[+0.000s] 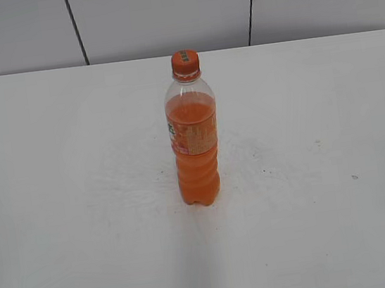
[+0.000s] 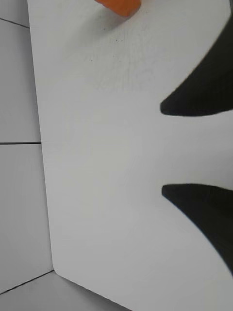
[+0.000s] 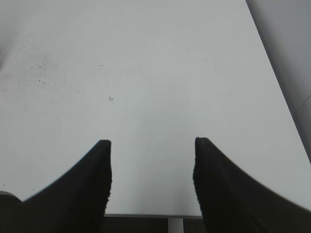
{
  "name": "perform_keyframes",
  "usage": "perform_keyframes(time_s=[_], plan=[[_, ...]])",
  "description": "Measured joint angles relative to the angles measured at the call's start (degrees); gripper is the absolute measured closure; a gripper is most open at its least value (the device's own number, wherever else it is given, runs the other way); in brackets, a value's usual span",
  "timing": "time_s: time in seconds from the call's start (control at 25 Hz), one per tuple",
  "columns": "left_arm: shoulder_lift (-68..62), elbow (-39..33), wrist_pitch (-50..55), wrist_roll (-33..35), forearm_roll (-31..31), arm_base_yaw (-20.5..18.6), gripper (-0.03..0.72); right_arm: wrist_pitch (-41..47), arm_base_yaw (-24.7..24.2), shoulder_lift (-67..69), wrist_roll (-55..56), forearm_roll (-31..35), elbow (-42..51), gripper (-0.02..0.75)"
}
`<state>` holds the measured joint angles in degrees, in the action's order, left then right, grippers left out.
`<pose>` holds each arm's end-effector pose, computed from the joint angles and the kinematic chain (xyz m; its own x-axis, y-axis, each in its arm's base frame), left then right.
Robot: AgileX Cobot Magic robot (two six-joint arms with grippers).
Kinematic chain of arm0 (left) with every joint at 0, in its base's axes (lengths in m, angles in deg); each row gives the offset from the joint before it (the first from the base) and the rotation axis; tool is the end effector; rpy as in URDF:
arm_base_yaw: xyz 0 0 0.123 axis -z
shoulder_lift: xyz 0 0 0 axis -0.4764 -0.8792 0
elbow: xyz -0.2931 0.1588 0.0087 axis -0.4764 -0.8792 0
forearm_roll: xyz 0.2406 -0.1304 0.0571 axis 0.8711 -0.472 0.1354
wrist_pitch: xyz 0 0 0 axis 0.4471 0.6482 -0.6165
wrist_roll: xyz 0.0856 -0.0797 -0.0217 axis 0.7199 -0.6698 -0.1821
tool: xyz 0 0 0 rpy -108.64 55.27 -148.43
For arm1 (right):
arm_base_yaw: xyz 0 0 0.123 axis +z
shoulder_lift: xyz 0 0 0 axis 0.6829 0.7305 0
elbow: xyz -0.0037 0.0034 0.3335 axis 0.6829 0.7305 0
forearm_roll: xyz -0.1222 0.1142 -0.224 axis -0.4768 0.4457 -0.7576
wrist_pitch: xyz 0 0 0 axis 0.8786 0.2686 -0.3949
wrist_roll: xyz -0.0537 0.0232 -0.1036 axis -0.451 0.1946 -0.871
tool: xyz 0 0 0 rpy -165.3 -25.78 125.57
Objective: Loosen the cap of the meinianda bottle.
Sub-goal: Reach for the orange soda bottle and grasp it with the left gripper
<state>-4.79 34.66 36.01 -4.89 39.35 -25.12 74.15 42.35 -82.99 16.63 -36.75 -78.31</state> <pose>-0.0119 0.0022 0.3014 -0.3671 0.0403 -0.9293 0.0530 0.9983 0.0224 0.0040 0.0007 0.2619 -0.4600 -0.1492 -0.8753 -0.0657 0.9888 -0.1340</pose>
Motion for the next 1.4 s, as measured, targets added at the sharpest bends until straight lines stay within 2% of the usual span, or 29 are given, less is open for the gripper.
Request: perform_keyframes(time_s=[1.16, 1.4], plan=[[0.0, 0.08, -0.27, 0.0, 0.06, 0.0, 0.399, 0.0, 0.0, 0.0, 0.0, 0.0, 0.0, 0.328], [-6.82, 7.64, -7.31, 0.02, 0.9, 0.0, 0.403, 0.0, 0.0, 0.0, 0.0, 0.0, 0.0, 0.328]])
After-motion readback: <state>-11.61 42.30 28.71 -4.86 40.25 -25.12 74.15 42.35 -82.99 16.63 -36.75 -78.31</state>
